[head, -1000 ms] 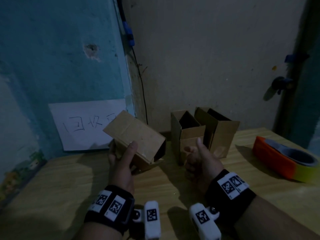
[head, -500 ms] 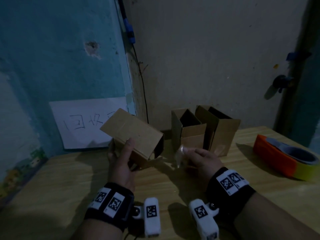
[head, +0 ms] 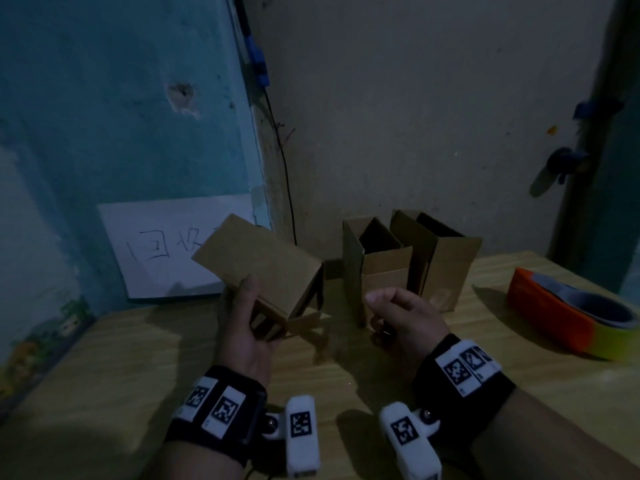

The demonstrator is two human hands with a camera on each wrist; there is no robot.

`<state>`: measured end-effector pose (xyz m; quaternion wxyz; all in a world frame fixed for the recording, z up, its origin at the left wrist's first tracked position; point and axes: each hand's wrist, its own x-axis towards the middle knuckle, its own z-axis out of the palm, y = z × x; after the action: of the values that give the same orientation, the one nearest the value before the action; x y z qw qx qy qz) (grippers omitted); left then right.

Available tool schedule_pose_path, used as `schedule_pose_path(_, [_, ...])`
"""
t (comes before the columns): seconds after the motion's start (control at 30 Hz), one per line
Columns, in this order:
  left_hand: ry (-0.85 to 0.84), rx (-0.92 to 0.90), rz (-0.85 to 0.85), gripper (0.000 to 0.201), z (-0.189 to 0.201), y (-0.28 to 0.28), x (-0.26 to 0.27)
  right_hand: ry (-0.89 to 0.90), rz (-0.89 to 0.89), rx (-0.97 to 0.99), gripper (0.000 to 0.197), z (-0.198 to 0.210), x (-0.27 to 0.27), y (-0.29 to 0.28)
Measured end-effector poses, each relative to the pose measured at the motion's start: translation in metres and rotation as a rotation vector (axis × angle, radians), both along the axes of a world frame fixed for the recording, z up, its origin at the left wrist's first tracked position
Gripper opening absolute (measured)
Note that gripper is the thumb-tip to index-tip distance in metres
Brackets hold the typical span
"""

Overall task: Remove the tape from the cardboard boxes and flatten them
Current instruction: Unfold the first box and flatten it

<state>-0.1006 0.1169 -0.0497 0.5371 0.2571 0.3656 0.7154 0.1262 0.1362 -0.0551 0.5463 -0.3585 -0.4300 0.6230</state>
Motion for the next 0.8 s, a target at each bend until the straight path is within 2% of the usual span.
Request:
schedule_pose_path(0.07, [-0.038,-0.009,-0.040,0.098,0.001,-0.001,0.000,0.009,0.049,0.058,0.006,0.002,0.000,-0.001])
schedule_pose_path(0.1, [-0.055,-0.015,-0.067,0.093,0.002,-0.002,0.000,-0.003,0.072,0.085,0.011,0.002,0.000,-0.001])
schedule_pose_path(0.2, [-0.045,-0.017,-0.139,0.094,0.003,-0.006,0.003,-0.053,0.083,0.152,0.052,-0.001,-0.001,0.000])
schedule_pose_path(0.37, [0.004,-0.004,-0.236,0.065,0.009,-0.014,0.012,-0.069,0.077,0.231,0.072,-0.005,-0.003,0.004])
schedule_pose_path(0.53, [0.014,-0.030,-0.244,0.074,0.010,-0.015,0.013,-0.202,0.090,0.282,0.071,0.000,-0.003,-0.002])
schedule_pose_path(0.7, [0.076,-0.040,-0.269,0.076,0.009,-0.016,0.016,-0.221,0.098,0.298,0.071,0.000,-0.004,-0.002])
schedule_pose_path(0.8, [0.140,-0.053,-0.271,0.104,0.005,-0.015,0.016,-0.206,0.108,0.298,0.065,0.001,-0.003,-0.003])
